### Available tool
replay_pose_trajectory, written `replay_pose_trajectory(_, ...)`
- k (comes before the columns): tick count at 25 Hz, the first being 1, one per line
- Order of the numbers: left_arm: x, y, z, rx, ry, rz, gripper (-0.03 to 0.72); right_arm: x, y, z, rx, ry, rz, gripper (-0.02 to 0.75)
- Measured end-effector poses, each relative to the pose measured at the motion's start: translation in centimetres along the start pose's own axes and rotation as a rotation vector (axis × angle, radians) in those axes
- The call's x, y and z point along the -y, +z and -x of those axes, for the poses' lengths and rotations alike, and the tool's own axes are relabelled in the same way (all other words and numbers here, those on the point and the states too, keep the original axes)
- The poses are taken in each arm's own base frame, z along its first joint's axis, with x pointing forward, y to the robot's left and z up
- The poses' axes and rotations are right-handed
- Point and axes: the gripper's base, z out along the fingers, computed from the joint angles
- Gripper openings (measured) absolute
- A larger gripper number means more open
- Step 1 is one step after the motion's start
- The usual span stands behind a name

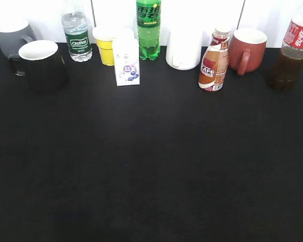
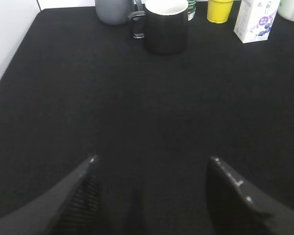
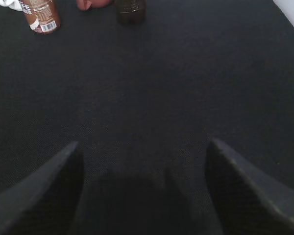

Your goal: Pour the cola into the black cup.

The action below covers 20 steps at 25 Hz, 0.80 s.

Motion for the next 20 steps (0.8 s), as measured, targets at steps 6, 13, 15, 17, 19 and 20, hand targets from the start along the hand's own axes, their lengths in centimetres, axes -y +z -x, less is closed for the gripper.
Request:
replay_pose_trajectory(6,0.0,0.0,0.0,0.0,0.0,0.0,0.502,0.0,0.0,0.0,0.0,0.0,0.0,0.584)
replay_pose_trajectory(13,0.0,0.0,0.0,0.0,0.0,0.0,0.502,-0.01,0.0,0.0,0.0,0.002,0.001,0.584)
replay_pose_trajectory(15,0.0,0.0,0.0,0.0,0.0,0.0,0.502,-0.01,0.0,0.0,0.0,0.001,0.001,0.584)
replay_pose_trajectory(17,0.0,0.0,0.0,0.0,0.0,0.0,0.502,-0.01,0.0,0.0,0.0,0.001,0.001,0.584)
replay_pose_trajectory(19,0.01,0.0,0.0,0.0,0.0,-0.001,0.502,-0.01,0.0,0.0,0.0,0.001,0.002,0.584)
replay_pose_trajectory(20,0.01,0.0,0.0,0.0,0.0,-0.001,0.502,-0.01,0.0,0.0,0.0,0.001,0.002,0.584)
